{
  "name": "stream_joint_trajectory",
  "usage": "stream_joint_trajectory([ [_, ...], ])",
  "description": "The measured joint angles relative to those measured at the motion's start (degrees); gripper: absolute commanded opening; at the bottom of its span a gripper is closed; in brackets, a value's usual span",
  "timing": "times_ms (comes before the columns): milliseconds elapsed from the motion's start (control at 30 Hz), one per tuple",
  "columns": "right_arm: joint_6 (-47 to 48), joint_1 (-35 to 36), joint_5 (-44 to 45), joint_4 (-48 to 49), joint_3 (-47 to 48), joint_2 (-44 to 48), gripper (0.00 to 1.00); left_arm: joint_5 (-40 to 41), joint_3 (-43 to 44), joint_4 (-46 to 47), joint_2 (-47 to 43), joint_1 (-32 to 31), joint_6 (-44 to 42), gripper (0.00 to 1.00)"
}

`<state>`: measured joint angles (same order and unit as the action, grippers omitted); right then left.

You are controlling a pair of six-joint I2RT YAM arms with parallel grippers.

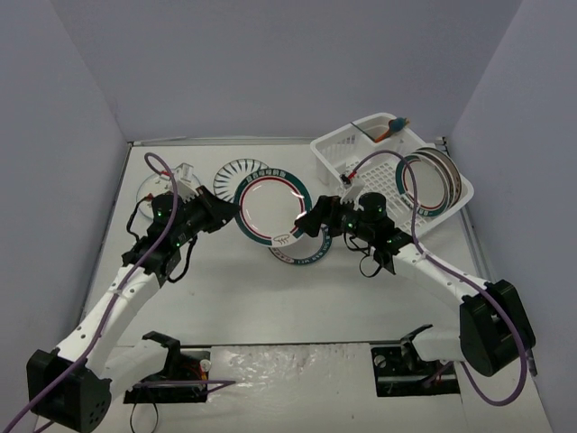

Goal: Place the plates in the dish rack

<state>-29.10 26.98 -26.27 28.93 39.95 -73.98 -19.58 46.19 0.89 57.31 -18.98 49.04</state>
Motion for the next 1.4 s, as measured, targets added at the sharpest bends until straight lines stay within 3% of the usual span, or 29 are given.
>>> stream_joint_trajectory([
  [167,0.47,-0.46,-3.4,1.82,1.12,-1.16,0.86,-2.53,-1.76,2.1,-1.5,0.35,0.94,0.0],
  [267,0.0,-0.69,-5.81,3.73,1.56,-2.04,0.75,-3.91,-3.36,3.77,-1.43,0.37,1.73,0.0],
  [333,-0.53,-0.7,-6.99,4.79,1.75,-2.63,0.62,-4.66,-4.06,4.25,-1.24,0.37,2.33,0.0],
  [367,-1.0,-0.7,-7.5,5.33,1.76,-2.84,0.61,-4.94,-4.22,4.54,-1.1,0.37,2.54,0.0],
  [467,-1.74,-0.7,-8.61,6.88,1.76,-2.95,0.19,-5.64,-4.45,5.92,-0.72,0.41,2.97,0.0],
  [533,-2.68,-0.9,-9.2,7.89,1.8,-2.92,0.03,-5.68,-4.57,6.41,-0.62,0.65,2.82,0.0],
  [567,-3.63,-1.13,-9.77,8.28,1.9,-2.86,0.0,-5.28,-4.67,6.48,-0.58,0.86,2.44,0.0],
  [667,-4.51,-1.4,-10.82,7.49,3.26,-1.56,0.0,-4.55,-4.86,5.91,0.06,1.51,1.56,0.01],
  [700,-3.9,-1.43,-10.62,6.44,3.74,-0.92,0.0,-4.65,-4.83,5.77,0.12,1.5,1.35,0.08],
  [833,0.28,-1.89,-9.72,-0.16,5.83,1.51,0.0,-4.42,-2.81,2.18,-0.04,1.29,-0.79,0.62],
  [900,4.49,-3.11,-7.9,-5.35,7.67,2.89,0.0,-3.21,-0.5,-1.83,-0.04,1.26,-2.43,0.75],
  [933,6.48,-4.24,-6.71,-8.08,8.72,3.66,0.0,-2.32,0.86,-3.81,-0.06,1.27,-3.42,0.89],
  [967,8.27,-5.38,-5.5,-10.52,9.72,4.43,0.0,-1.42,2.24,-5.67,-0.06,1.27,-4.18,0.93],
  [1167,25.99,-14.74,5.5,-27.3,20.73,11.04,0.0,7.43,11.13,-20.38,0.05,1.33,-13.43,0.97],
  [1400,46.88,-19.3,21.58,-34.5,31.51,13.14,0.0,15.6,14.32,-30.69,2.72,1.43,-23.73,0.97],
])
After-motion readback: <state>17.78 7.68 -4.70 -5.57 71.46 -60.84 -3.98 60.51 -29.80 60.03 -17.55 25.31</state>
